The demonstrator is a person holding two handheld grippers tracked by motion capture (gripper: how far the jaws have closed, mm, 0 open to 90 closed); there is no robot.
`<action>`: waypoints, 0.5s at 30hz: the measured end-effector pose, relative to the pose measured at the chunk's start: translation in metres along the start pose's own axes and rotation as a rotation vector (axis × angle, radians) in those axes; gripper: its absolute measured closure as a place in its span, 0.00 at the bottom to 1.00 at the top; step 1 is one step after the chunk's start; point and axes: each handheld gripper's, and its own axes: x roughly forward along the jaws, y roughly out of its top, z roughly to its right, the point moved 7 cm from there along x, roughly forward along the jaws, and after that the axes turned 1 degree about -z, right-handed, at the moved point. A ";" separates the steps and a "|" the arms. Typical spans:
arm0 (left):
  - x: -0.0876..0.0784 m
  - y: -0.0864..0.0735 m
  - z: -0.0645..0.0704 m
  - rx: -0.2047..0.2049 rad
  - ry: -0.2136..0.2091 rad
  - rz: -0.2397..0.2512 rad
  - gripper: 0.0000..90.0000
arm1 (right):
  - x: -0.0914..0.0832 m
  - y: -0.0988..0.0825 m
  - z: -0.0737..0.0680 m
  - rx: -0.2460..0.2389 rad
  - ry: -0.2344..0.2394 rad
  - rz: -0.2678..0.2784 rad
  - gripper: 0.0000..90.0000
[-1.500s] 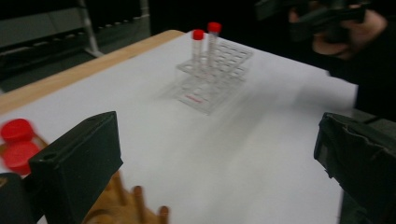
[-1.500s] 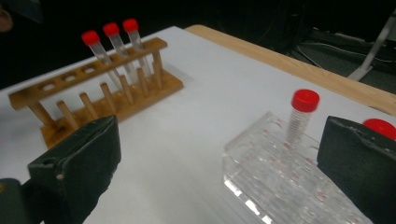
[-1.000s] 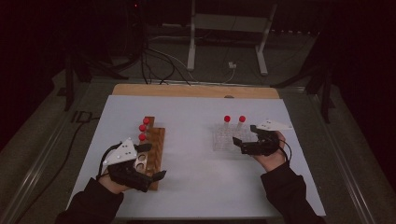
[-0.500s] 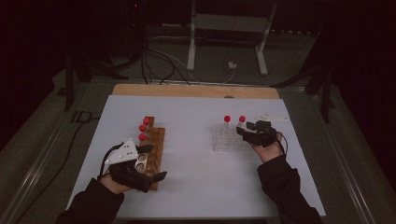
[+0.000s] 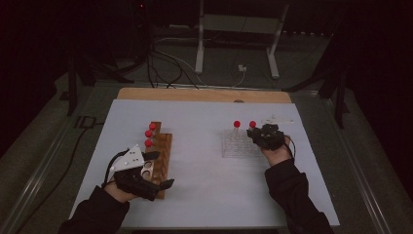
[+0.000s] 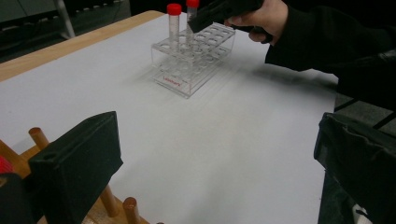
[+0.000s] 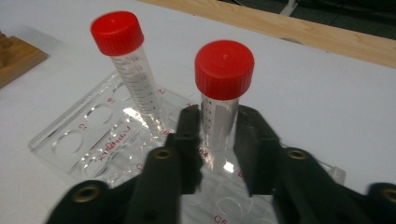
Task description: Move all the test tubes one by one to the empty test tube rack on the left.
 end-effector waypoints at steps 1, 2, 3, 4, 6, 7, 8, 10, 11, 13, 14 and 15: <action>0.000 0.000 0.000 0.001 0.004 0.001 0.02 | 0.001 0.000 0.000 0.003 0.001 0.001 0.81; 0.000 0.000 0.000 0.001 0.005 0.000 0.02 | 0.001 0.000 0.000 0.005 0.002 0.003 0.82; 0.000 0.000 0.000 0.002 0.000 -0.001 0.02 | 0.001 0.000 0.000 0.004 0.002 0.004 0.83; 0.000 0.000 0.000 0.002 0.004 -0.001 0.02 | 0.001 0.000 0.000 -0.001 -0.001 0.003 0.83; 0.000 0.000 0.000 0.000 0.001 -0.002 0.02 | 0.001 0.001 -0.001 -0.002 -0.006 0.000 0.83; 0.000 0.000 -0.001 -0.002 0.004 -0.002 0.02 | 0.000 0.001 0.000 -0.002 -0.008 0.006 0.84; 0.000 0.000 -0.001 -0.002 0.002 -0.002 0.02 | -0.001 0.002 0.000 -0.002 -0.009 0.010 0.84; 0.000 0.000 0.000 -0.002 0.002 0.000 0.02 | -0.003 0.005 -0.001 -0.005 -0.012 0.016 0.84; 0.000 0.000 0.000 -0.003 0.002 0.001 0.02 | -0.004 0.006 -0.001 -0.006 -0.014 0.019 0.84; -0.001 0.001 0.000 -0.005 -0.001 0.003 0.02 | -0.007 0.009 -0.002 -0.010 -0.016 0.027 0.84; -0.001 0.001 0.000 -0.003 -0.001 0.002 0.02 | -0.009 0.010 -0.002 -0.013 -0.018 0.031 0.84; -0.001 0.001 0.000 -0.004 -0.001 0.003 0.02 | -0.011 0.012 -0.002 -0.014 -0.018 0.034 0.84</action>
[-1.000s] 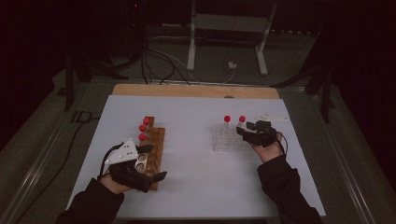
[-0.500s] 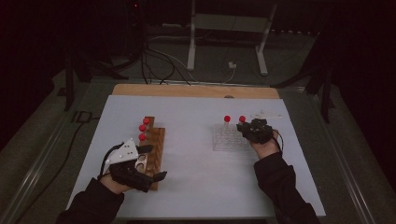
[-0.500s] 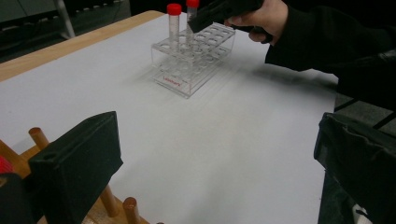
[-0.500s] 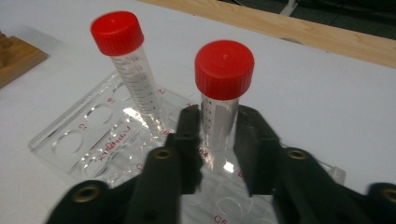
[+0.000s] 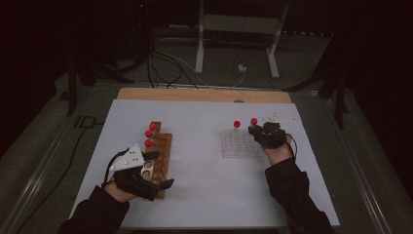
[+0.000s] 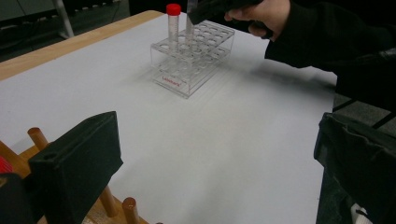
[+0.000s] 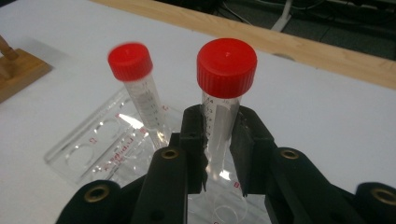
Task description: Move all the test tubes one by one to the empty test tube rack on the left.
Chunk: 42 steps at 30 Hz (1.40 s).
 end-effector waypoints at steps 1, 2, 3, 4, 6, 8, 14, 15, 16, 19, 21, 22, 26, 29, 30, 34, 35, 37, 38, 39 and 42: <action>0.000 0.000 0.000 0.000 -0.002 0.001 0.02 | -0.002 0.002 0.000 -0.002 -0.001 0.006 0.84; 0.000 0.000 0.000 0.000 -0.001 0.002 0.02 | -0.004 0.004 0.000 -0.003 -0.002 0.010 0.84; 0.000 0.001 0.001 -0.002 -0.003 0.003 0.02 | -0.006 0.005 0.000 -0.005 -0.001 0.013 0.84; 0.000 0.001 0.001 -0.002 -0.005 0.002 0.02 | -0.009 0.007 -0.001 -0.006 -0.001 0.018 0.84; 0.000 0.001 0.000 0.000 -0.003 0.001 0.02 | -0.013 0.011 -0.001 -0.013 -0.003 0.026 0.84; 0.000 0.002 0.001 0.002 -0.003 0.002 0.02 | -0.018 0.015 -0.001 -0.025 -0.008 0.033 0.84; 0.000 0.005 0.001 0.004 -0.006 0.003 0.02 | -0.036 0.025 -0.006 -0.059 -0.017 0.059 0.84; 0.000 0.005 0.001 0.004 -0.007 0.003 0.02 | -0.038 0.026 -0.007 -0.057 -0.008 0.066 0.84; 0.000 0.005 0.001 0.005 -0.004 0.001 0.02 | -0.041 0.027 -0.009 -0.057 -0.003 0.068 0.84; 0.001 0.007 0.002 0.008 -0.006 0.001 0.02 | -0.048 0.030 -0.017 -0.073 0.019 0.076 0.84; 0.001 0.008 0.002 0.009 -0.008 0.001 0.02 | -0.051 0.030 -0.023 -0.083 0.034 0.077 0.84; 0.001 0.008 0.002 0.008 -0.008 0.000 0.02 | -0.053 0.030 -0.026 -0.087 0.045 0.078 0.84; 0.001 0.011 0.002 0.009 -0.015 0.004 0.02 | -0.055 0.026 -0.042 -0.118 0.082 0.069 0.84; 0.003 0.012 0.003 0.010 -0.016 0.000 0.02 | -0.056 0.023 -0.053 -0.129 0.116 0.060 0.84; 0.003 0.012 0.003 0.012 -0.012 -0.002 0.02 | -0.055 0.021 -0.057 -0.137 0.124 0.056 0.84; 0.006 0.013 0.004 0.013 -0.019 -0.006 0.02 | -0.051 0.014 -0.072 -0.156 0.171 0.032 0.84; 0.006 0.013 0.005 0.014 -0.018 -0.006 0.02 | -0.050 0.012 -0.076 -0.163 0.183 0.025 0.84; 0.007 0.014 0.005 0.014 -0.021 -0.007 0.02 | -0.048 0.009 -0.083 -0.174 0.200 0.013 0.84; 0.008 0.014 0.005 0.013 -0.018 -0.006 0.02 | -0.047 0.007 -0.087 -0.180 0.209 0.009 0.84; 0.008 0.014 0.005 0.013 -0.019 -0.009 0.02 | -0.046 0.006 -0.091 -0.186 0.215 0.004 0.84; 0.009 0.015 0.005 0.015 -0.024 -0.013 0.02 | -0.044 0.003 -0.101 -0.201 0.242 -0.007 0.84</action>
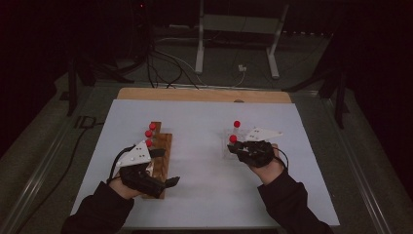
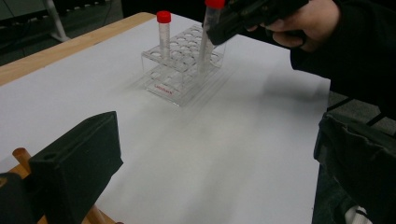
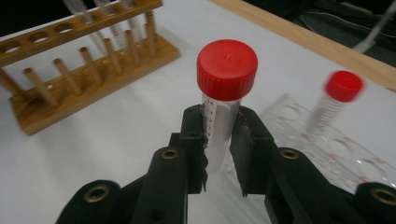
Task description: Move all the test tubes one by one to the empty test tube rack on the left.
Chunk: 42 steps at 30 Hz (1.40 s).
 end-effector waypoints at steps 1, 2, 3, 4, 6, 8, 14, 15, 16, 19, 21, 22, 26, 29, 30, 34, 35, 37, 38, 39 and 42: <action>0.000 0.000 0.000 0.002 0.000 -0.001 0.02 | 0.001 0.000 -0.003 -0.008 0.008 -0.003 0.84; 0.001 0.001 0.000 0.005 0.003 -0.003 0.02 | 0.002 0.001 -0.006 -0.014 0.015 -0.004 0.84; 0.001 0.001 0.001 0.004 0.000 -0.005 0.02 | 0.002 0.001 -0.009 -0.018 0.023 -0.006 0.84; 0.002 0.002 0.001 0.005 0.001 -0.006 0.02 | 0.003 0.001 -0.012 -0.024 0.030 -0.008 0.84; 0.004 0.003 0.002 0.008 -0.004 -0.010 0.02 | 0.004 0.002 -0.018 -0.033 0.043 -0.009 0.84; 0.005 0.005 0.002 0.013 -0.003 -0.015 0.02 | 0.006 0.002 -0.024 -0.038 0.060 -0.011 0.84; 0.010 0.012 0.006 0.025 -0.023 -0.018 0.02 | 0.009 0.003 -0.040 -0.059 0.102 -0.017 0.84; 0.011 0.013 0.006 0.028 -0.026 -0.016 0.02 | 0.010 0.003 -0.042 -0.065 0.107 -0.019 0.84; 0.012 0.014 0.006 0.034 -0.024 -0.017 0.02 | 0.010 0.003 -0.044 -0.066 0.112 -0.021 0.84; 0.013 0.017 0.007 0.033 -0.033 -0.015 0.03 | 0.012 0.002 -0.050 -0.074 0.129 -0.026 0.84; 0.015 0.019 0.008 0.036 -0.032 -0.018 0.03 | 0.014 0.002 -0.054 -0.078 0.140 -0.030 0.84; 0.016 0.019 0.009 0.037 -0.036 -0.020 0.03 | 0.014 0.002 -0.056 -0.081 0.147 -0.032 0.84; 0.019 0.022 0.009 0.041 -0.040 -0.021 0.04 | 0.016 0.002 -0.063 -0.086 0.166 -0.036 0.84; 0.020 0.025 0.010 0.038 -0.038 -0.010 0.06 | 0.017 0.002 -0.067 -0.090 0.180 -0.036 0.84; 0.020 0.026 0.010 0.042 -0.039 -0.007 0.07 | 0.017 0.002 -0.068 -0.091 0.181 -0.035 0.84; 0.024 0.031 0.011 0.049 -0.032 -0.005 0.16 | 0.018 0.003 -0.073 -0.100 0.194 -0.035 0.84; 0.025 0.032 0.011 0.050 -0.031 -0.007 0.18 | 0.017 0.003 -0.074 -0.099 0.196 -0.036 0.84; 0.029 0.033 0.013 0.052 -0.035 -0.008 0.21 | 0.018 0.004 -0.076 -0.102 0.203 -0.034 0.84; 0.030 0.033 0.013 0.052 -0.030 -0.010 0.24 | 0.018 0.004 -0.077 -0.102 0.205 -0.034 0.84; 0.032 0.034 0.013 0.053 -0.037 -0.008 0.26 | 0.019 0.004 -0.078 -0.103 0.209 -0.035 0.84; 0.036 0.036 0.014 0.060 -0.029 -0.005 0.36 | 0.020 0.004 -0.081 -0.107 0.214 -0.038 0.84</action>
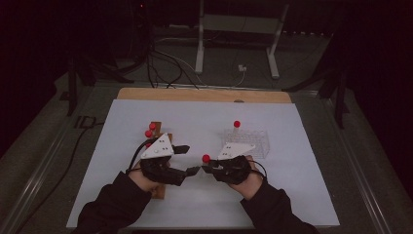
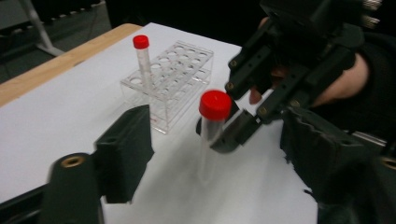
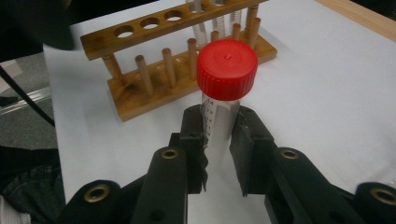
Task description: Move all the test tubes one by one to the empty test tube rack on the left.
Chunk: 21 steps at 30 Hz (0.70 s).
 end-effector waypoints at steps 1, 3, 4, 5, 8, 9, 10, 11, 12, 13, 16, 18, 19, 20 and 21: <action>0.001 0.001 0.000 0.002 0.005 0.000 0.38 | 0.001 0.000 -0.001 -0.002 0.004 0.000 0.84; 0.005 0.003 0.001 0.012 0.001 -0.002 0.44 | 0.002 0.001 -0.004 -0.007 0.008 -0.002 0.84; 0.007 0.004 0.001 0.015 0.008 -0.004 0.45 | 0.002 0.001 -0.005 -0.009 0.011 -0.002 0.84; 0.008 0.005 0.002 0.016 -0.002 -0.004 0.48 | 0.002 0.002 -0.006 -0.010 0.014 -0.003 0.84; 0.014 0.005 0.004 0.031 -0.009 -0.015 0.54 | 0.003 0.003 -0.008 -0.012 0.022 -0.002 0.84; 0.016 0.005 0.005 0.034 -0.011 -0.016 0.56 | 0.003 0.003 -0.009 -0.014 0.023 0.000 0.84; 0.017 0.005 0.005 0.039 -0.017 -0.018 0.58 | 0.004 0.003 -0.009 -0.014 0.024 0.000 0.84; 0.018 0.004 0.006 0.045 -0.020 -0.023 0.61 | 0.003 0.003 -0.010 -0.012 0.026 0.001 0.84; 0.020 0.003 0.005 0.057 -0.011 -0.030 0.62 | 0.003 0.003 -0.011 -0.013 0.027 0.001 0.84; 0.021 0.002 0.006 0.058 -0.013 -0.037 0.63 | 0.003 0.003 -0.011 -0.014 0.027 0.003 0.84; 0.024 0.001 0.007 0.067 -0.023 -0.044 0.69 | 0.002 0.003 -0.011 -0.016 0.028 0.004 0.84; 0.026 0.001 0.007 0.068 -0.019 -0.052 0.72 | 0.001 0.003 -0.011 -0.013 0.029 0.007 0.84; 0.027 0.000 0.007 0.066 -0.025 -0.052 0.75 | 0.001 0.003 -0.011 -0.013 0.029 0.007 0.84; 0.027 0.000 0.006 0.070 -0.022 -0.055 0.75 | 0.001 0.003 -0.011 -0.014 0.029 0.007 0.84; 0.027 0.000 0.006 0.070 -0.024 -0.054 0.78 | 0.001 0.003 -0.012 -0.014 0.030 0.009 0.84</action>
